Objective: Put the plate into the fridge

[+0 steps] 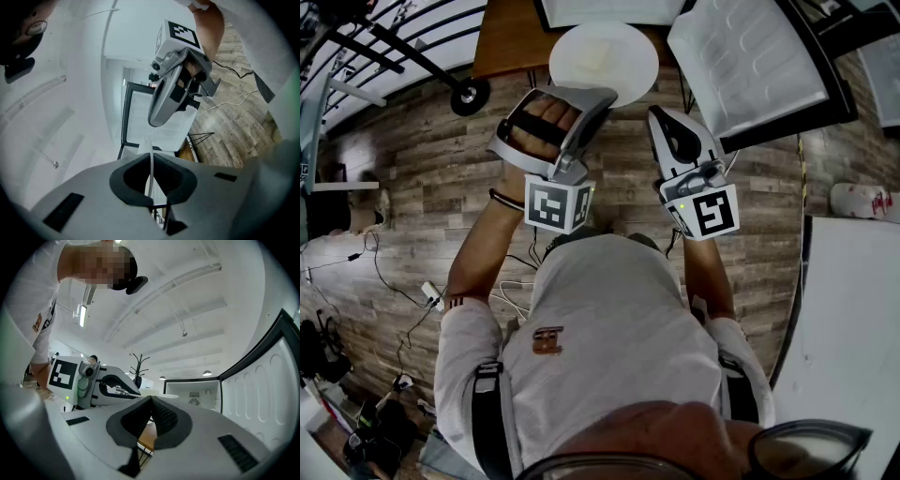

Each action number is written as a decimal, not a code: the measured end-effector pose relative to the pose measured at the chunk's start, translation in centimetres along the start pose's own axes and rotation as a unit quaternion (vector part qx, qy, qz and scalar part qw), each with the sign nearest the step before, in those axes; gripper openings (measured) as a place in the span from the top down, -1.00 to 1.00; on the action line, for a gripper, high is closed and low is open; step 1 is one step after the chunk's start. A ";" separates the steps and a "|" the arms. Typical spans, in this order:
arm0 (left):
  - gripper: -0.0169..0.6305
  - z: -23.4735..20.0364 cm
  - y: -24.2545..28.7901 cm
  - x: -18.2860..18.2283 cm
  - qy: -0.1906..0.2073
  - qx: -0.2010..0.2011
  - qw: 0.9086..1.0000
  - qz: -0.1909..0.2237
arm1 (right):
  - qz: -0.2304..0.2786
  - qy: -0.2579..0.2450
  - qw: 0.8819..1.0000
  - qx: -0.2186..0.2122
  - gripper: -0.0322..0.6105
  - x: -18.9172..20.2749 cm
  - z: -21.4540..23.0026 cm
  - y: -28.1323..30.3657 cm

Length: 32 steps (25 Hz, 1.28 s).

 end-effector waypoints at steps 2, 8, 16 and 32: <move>0.86 0.0 -0.2 0.3 -0.001 0.002 1.000 -0.002 | -0.001 0.000 1.000 -0.001 0.80 0.1 -0.2 0.2; 0.86 0.0 -0.3 1.2 -0.001 0.002 1.000 -0.003 | 0.012 0.014 1.000 -0.007 0.80 0.2 -0.5 1.1; 0.86 -0.2 0.1 3.4 -0.001 0.001 1.000 0.003 | 0.010 0.012 1.000 0.003 0.80 0.6 -0.6 3.0; 0.86 -1.1 1.4 10.2 0.002 0.000 0.999 0.047 | -0.004 0.005 0.999 0.045 0.80 2.3 -1.1 9.0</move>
Point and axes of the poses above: the fingertips, and each gripper's own axes: y forward along the fingers, z to its right, x out of its underside, the point moved 2 cm from there along -y, backward along the fingers, and after that the axes turned 12 degrees about -x, right-handed, at the moved point
